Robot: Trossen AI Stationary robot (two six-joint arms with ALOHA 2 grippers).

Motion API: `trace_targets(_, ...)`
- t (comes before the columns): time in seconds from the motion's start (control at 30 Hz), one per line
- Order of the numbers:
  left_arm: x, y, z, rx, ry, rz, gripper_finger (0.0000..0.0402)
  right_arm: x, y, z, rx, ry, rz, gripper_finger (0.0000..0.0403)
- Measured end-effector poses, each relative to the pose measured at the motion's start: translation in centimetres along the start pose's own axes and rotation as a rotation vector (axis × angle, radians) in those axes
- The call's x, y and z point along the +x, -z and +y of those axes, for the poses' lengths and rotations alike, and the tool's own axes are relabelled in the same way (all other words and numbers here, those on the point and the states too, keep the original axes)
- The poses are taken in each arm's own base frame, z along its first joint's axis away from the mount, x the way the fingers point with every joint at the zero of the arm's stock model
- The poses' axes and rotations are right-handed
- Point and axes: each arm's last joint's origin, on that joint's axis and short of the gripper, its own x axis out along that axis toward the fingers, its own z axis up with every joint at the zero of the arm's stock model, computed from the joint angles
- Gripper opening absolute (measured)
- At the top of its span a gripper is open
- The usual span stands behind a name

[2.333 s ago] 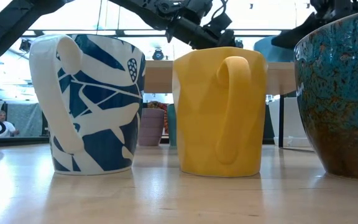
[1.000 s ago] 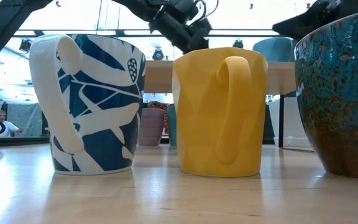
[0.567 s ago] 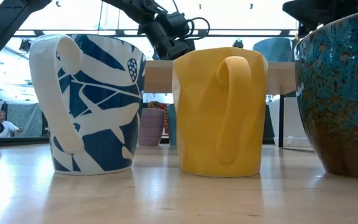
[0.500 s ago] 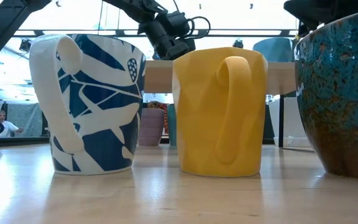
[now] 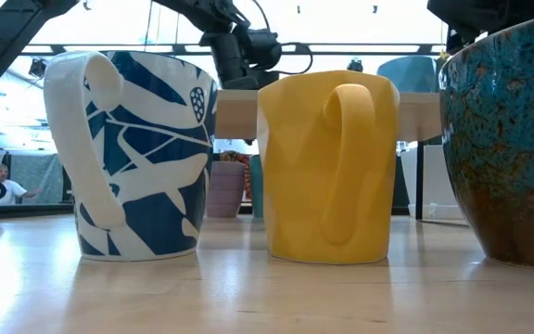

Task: Place coffee mugs
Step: Put the purple mug on the shelf

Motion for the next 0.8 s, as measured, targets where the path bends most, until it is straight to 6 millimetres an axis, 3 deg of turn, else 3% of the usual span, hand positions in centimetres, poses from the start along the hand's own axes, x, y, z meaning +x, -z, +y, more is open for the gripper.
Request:
trace_targets(0.43,-0.5,1.2,-0.5,-0.115,0.039,0.117,0.0288,-0.3,0.6,-0.1,0.036,0.220,0.100,0.0018)
trace_targets(0.8,-0.6,1.8,-0.5,-0.119,0.053,0.170,0.0288,-1.0,1.2,0.3,0.009,0.259,0.183,0.0018)
